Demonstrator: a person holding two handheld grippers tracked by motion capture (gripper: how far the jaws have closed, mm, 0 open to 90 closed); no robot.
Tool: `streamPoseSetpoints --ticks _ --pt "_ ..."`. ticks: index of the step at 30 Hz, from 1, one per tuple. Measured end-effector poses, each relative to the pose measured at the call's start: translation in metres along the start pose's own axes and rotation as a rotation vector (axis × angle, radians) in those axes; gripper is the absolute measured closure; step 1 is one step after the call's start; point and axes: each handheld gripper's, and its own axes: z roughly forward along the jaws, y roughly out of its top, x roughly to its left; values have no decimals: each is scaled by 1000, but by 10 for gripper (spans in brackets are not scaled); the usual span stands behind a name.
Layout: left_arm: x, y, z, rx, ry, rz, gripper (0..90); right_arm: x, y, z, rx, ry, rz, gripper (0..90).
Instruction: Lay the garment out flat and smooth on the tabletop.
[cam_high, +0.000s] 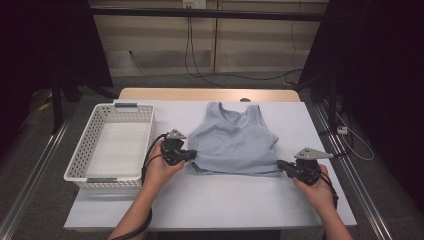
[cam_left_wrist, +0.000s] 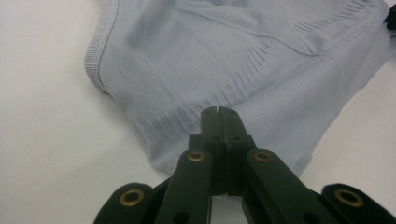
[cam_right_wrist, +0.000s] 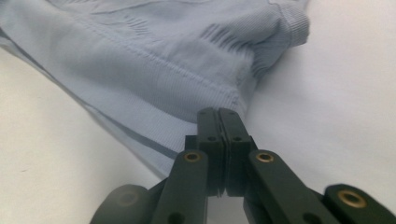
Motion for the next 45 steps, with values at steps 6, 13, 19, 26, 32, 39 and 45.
streamPoseSetpoints --ticks 6,13,19,26,32,39,45 --pt "-3 -2 7 -22 25 40 900 0 0 5 8 -37 -10 898" --pt "-1 -4 13 -3 27 21 900 -3 -1 13 31 -47 -5 898" --pt "-1 -9 15 15 11 -5 892 -3 -5 14 55 -12 11 841" --pt "-5 -9 11 -14 -16 -10 737 -1 -3 5 0 -7 23 631" --pt "-3 -5 5 -66 -24 -16 573 -6 0 0 -64 -19 110 544" --pt "3 -7 5 -71 7 -23 500 -10 -2 15 -16 -27 126 641" --pt "9 -10 5 -68 58 -41 460 -6 0 23 36 -17 112 867"
